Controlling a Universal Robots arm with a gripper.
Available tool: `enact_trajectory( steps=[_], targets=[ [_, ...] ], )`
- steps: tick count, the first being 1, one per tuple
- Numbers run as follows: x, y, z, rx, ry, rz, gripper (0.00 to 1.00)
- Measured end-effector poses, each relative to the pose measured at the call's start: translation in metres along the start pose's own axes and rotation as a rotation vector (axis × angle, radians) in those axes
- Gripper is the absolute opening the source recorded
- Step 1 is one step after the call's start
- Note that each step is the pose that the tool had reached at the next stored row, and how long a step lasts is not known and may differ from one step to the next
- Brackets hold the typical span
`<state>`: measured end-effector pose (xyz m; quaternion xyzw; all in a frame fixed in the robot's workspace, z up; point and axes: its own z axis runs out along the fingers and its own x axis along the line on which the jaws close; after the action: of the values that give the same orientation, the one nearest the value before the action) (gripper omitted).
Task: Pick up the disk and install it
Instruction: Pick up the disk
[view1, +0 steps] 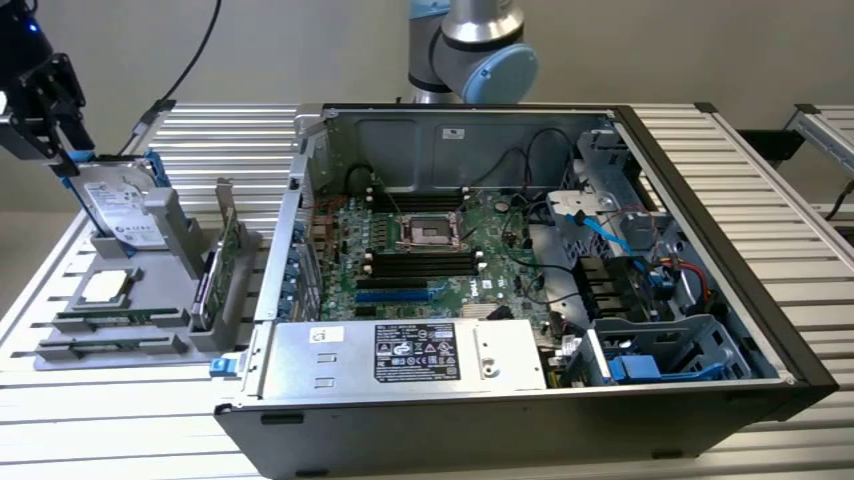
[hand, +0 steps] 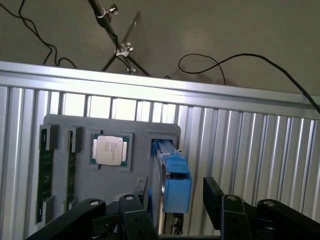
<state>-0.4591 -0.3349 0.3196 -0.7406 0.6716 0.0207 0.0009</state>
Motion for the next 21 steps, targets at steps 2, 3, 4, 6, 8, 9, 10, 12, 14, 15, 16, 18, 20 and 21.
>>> enact_trajectory(
  steps=[2,3,4,6,8,9,10,12,14,15,16,18,20,21],
  targets=[
    [0.0,0.0005,0.0031,0.0007,0.0001,-0.001,0.56],
    [0.0,0.0006,0.0048,0.0009,0.0001,-0.001,0.56],
    [0.0,0.0006,0.0065,0.0008,0.0002,-0.001,0.56],
    [0.0,0.0005,0.0101,0.0009,0.0002,-0.002,0.56],
    [0.0,0.0006,0.0137,0.0009,0.0002,-0.002,0.56],
    [0.0,0.0006,0.0155,0.0009,0.0002,-0.002,0.56],
    [0.0,0.0007,0.0172,0.001,0.0002,-0.002,0.56],
    [0.0,0.0008,0.0202,0.001,0.0003,-0.002,0.56],
    [0.0,0.001,0.023,0.0011,0.0003,-0.002,0.56],
    [0.0,0.001,0.0239,0.0011,0.0002,-0.002,0.56],
    [0.0,0.0011,0.0246,0.0011,0.0003,-0.002,0.56],
    [0.0,0.0012,0.0262,0.0011,0.0002,-0.002,0.56],
    [0.0,0.0014,0.028,0.0011,0.0003,-0.002,0.56],
    [0.0,0.0014,0.0288,0.0011,0.0002,-0.002,0.56]
  ],
)
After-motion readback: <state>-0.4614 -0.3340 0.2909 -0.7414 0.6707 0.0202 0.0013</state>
